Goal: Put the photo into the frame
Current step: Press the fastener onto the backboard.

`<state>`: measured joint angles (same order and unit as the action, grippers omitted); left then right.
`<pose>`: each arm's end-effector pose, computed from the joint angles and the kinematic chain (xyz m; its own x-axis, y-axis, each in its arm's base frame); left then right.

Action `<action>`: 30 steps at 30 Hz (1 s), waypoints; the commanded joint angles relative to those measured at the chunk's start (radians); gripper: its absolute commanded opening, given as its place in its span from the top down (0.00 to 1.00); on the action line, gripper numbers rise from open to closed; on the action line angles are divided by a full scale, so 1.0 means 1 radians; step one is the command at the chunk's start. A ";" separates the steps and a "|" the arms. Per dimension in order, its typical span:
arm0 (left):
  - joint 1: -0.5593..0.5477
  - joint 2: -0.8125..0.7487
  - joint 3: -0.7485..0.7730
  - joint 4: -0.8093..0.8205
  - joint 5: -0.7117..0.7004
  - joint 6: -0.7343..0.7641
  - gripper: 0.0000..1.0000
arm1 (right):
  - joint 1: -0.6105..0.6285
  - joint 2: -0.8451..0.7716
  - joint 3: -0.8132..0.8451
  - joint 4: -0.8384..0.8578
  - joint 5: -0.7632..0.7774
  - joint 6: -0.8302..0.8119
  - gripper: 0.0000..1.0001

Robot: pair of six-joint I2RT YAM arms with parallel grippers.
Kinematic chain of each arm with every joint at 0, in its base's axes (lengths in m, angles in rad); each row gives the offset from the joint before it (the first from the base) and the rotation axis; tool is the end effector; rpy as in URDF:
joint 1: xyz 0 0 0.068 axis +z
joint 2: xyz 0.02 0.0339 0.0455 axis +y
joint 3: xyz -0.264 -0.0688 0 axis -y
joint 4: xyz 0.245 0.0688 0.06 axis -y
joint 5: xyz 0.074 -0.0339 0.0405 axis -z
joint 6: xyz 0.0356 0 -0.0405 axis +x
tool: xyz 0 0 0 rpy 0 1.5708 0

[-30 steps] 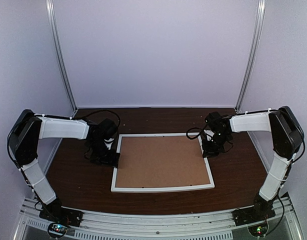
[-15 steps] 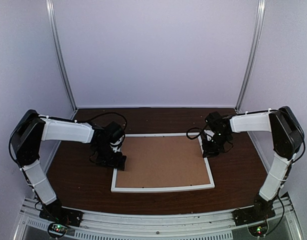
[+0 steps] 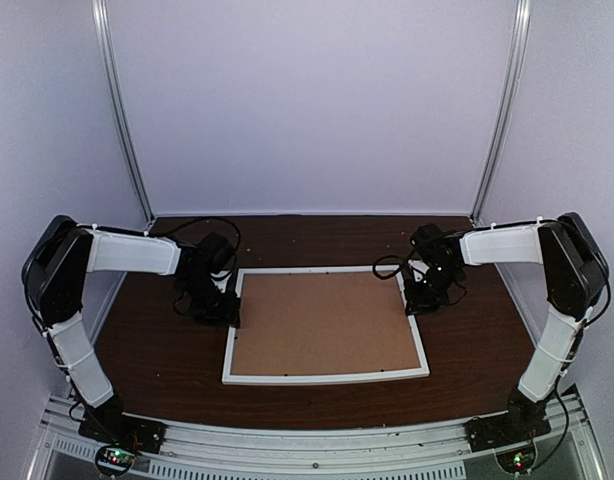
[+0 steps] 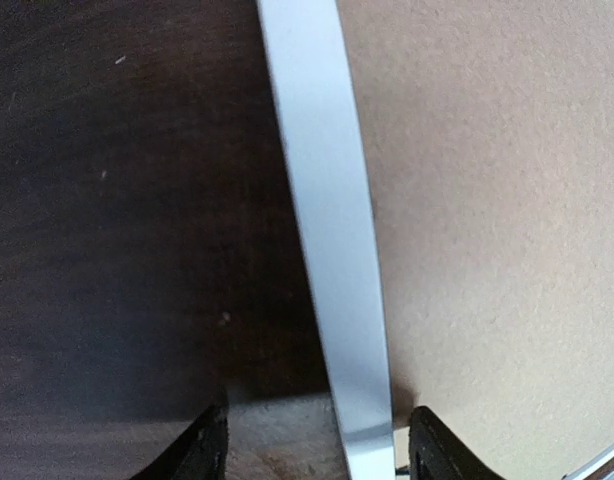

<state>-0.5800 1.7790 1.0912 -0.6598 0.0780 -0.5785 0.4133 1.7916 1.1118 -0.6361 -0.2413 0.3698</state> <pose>0.2713 -0.1811 0.1558 -0.9896 -0.0033 -0.1438 0.0235 0.9825 -0.1846 0.3020 0.1417 0.1587 -0.9872 -0.0497 -0.1515 -0.0948 0.9471 0.3067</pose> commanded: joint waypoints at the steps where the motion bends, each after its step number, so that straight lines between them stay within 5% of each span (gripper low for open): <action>1: 0.034 0.053 0.043 0.055 0.082 0.037 0.43 | -0.002 -0.009 -0.018 -0.051 0.030 -0.007 0.82; 12: 0.042 0.090 0.056 0.068 0.112 0.019 0.71 | -0.002 -0.029 0.038 -0.099 0.077 -0.016 0.68; 21: 0.042 0.068 0.032 0.078 0.065 -0.016 0.78 | -0.020 -0.040 0.155 -0.165 0.127 -0.042 0.53; 30: 0.042 0.062 0.029 0.083 0.068 -0.018 0.80 | -0.061 0.057 0.283 -0.194 0.188 -0.082 0.52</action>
<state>-0.5365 1.8359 1.1412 -0.6205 0.1719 -0.5964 0.3634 1.8095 1.3338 -0.8150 -0.1081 0.3149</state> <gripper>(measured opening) 0.206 0.481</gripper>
